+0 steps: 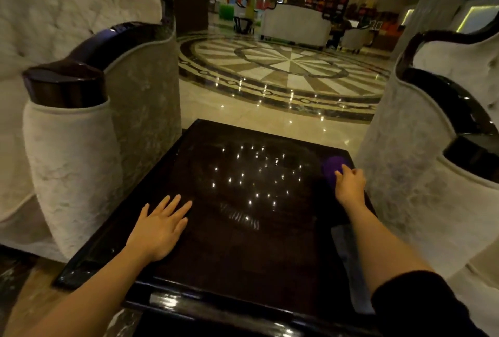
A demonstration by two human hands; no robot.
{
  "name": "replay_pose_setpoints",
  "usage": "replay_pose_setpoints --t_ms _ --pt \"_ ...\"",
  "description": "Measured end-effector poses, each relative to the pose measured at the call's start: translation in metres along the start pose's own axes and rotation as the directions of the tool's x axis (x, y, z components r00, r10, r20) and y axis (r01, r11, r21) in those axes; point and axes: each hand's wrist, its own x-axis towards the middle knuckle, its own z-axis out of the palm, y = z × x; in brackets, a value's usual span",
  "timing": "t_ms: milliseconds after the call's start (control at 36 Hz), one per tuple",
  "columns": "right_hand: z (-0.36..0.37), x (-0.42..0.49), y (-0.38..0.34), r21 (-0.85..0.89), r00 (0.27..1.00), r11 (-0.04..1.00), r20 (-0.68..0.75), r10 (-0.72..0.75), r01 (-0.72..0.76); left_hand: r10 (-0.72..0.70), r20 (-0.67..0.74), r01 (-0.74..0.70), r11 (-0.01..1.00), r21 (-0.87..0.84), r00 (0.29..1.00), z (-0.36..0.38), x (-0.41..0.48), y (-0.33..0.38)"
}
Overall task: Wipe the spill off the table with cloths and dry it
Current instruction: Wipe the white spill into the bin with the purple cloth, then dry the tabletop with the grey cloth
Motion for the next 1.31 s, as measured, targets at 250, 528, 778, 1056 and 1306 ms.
replay_pose_setpoints --t_ms 250,528,778,1056,1306 --pt "0.005 0.001 0.032 -0.200 0.967 0.980 0.244 0.073 -0.023 0.004 0.004 -0.004 1.000 -0.008 1.000 0.003 -0.001 0.006" --pt "-0.050 -0.053 0.047 -0.197 0.966 0.980 0.251 0.067 -0.016 0.109 0.003 -0.109 0.994 -0.006 0.994 -0.007 -0.003 0.019" --pt "-0.060 -0.103 0.055 -0.106 0.976 0.992 0.213 -0.047 0.071 0.126 -0.014 -0.126 0.991 0.050 0.992 -0.012 -0.001 0.012" --pt "-0.044 -0.129 0.071 -0.166 0.940 0.985 0.342 0.010 0.050 0.060 -0.031 -0.060 0.998 0.011 0.998 -0.014 0.000 0.008" --pt "-0.028 -0.137 0.054 -0.140 0.899 0.987 0.417 0.134 -0.082 0.030 -0.016 -0.031 0.999 -0.028 0.999 -0.002 -0.005 0.004"
